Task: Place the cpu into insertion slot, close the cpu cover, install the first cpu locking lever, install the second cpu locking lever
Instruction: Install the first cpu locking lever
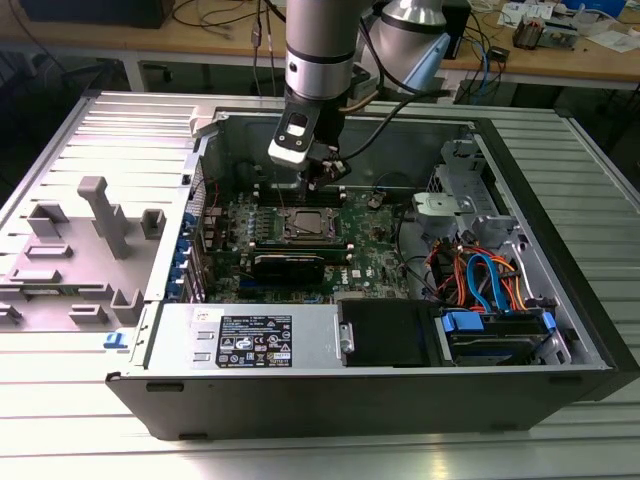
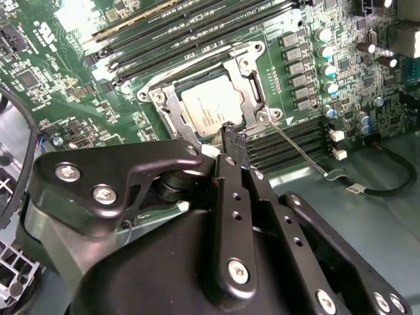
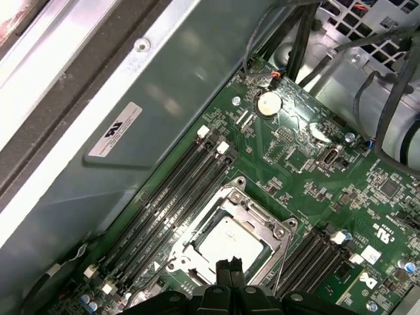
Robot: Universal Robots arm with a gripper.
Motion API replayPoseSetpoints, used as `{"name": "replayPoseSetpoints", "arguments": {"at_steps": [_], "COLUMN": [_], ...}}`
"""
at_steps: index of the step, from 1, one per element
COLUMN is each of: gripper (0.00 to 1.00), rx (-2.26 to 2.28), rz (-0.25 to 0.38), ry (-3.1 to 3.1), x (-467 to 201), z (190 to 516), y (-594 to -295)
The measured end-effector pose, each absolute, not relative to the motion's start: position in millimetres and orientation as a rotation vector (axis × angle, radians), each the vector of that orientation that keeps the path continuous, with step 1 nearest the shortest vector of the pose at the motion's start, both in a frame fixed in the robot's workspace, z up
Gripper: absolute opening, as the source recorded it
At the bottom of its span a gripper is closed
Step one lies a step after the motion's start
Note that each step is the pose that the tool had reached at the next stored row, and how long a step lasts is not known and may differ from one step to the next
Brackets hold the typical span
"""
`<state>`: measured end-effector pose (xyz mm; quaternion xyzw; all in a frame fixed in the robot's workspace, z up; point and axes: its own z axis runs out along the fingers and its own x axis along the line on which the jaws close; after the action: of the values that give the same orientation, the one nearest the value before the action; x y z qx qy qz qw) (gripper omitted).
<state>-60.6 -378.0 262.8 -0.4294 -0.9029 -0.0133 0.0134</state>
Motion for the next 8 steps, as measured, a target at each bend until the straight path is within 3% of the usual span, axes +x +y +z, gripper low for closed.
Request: {"name": "replayPoseSetpoints", "arguments": {"at_steps": [8], "gripper": [0.11], "rx": [-1.255], "rz": [-0.043], "ry": [-2.848], "x": [-63.4], "z": [262.5], "y": [-378.4]}}
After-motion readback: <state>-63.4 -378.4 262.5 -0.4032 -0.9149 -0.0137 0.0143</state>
